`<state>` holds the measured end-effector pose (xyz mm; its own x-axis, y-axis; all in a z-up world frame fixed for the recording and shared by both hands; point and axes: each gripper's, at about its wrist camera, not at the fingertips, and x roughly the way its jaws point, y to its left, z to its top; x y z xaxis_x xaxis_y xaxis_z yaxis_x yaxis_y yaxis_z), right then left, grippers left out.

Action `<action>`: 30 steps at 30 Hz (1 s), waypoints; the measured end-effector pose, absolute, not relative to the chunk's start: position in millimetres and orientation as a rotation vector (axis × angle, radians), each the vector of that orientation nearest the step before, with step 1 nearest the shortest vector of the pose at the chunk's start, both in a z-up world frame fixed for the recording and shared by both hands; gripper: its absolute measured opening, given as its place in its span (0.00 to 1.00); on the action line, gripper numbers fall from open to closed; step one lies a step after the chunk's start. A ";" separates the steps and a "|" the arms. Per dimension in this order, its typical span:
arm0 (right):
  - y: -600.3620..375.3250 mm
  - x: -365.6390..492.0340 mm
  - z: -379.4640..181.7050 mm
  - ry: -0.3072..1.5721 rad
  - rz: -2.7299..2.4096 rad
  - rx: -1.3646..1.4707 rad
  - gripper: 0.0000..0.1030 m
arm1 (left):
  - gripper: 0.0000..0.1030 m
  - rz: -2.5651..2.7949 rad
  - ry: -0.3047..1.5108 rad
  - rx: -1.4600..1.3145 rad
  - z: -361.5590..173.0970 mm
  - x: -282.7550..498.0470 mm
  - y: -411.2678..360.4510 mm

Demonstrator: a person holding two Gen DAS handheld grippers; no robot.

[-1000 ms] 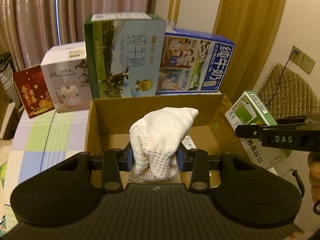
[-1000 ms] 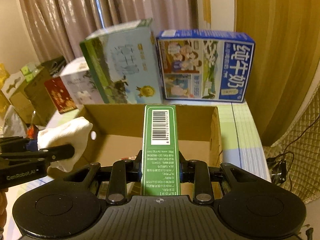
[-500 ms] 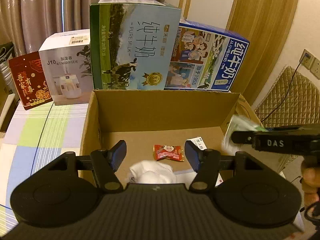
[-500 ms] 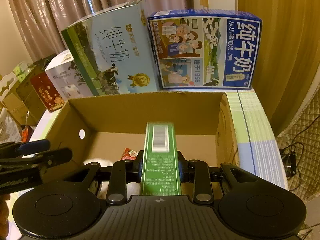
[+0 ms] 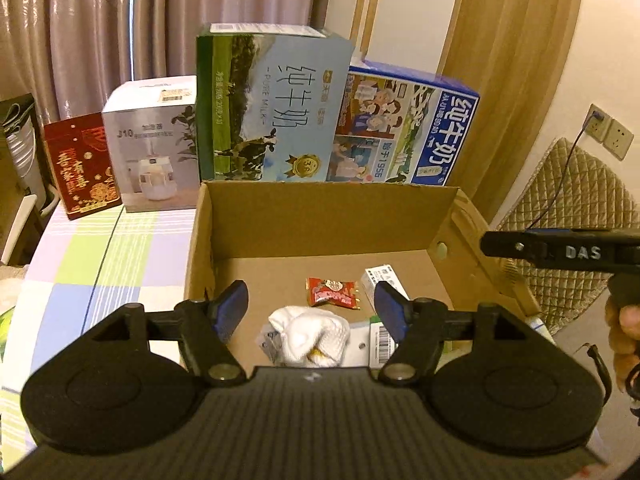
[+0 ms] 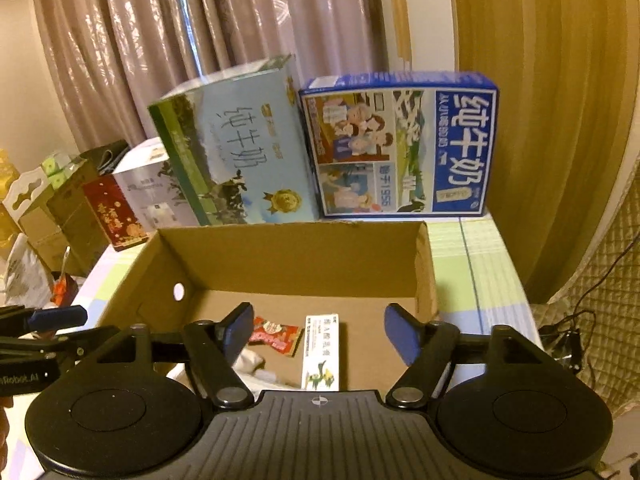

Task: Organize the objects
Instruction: 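Open the left tool over the box while the right tool releases the green box inside, then move both tools back from the box toward the remaining items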

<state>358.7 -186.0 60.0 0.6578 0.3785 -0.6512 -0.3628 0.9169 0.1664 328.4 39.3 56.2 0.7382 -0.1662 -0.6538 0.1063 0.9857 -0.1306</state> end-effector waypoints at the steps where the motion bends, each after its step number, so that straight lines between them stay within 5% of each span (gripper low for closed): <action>1: -188.2 348.2 62.8 0.737 0.420 0.024 0.78 | 0.65 -0.145 0.721 -0.090 58.5 321.1 40.6; 13: -208.1 226.7 66.0 0.735 0.428 0.060 0.95 | 0.74 -0.093 0.707 -0.127 72.5 215.9 58.2; 30: -215.8 96.8 34.3 0.774 0.426 0.102 0.98 | 0.96 0.059 0.718 -0.043 53.6 85.8 68.5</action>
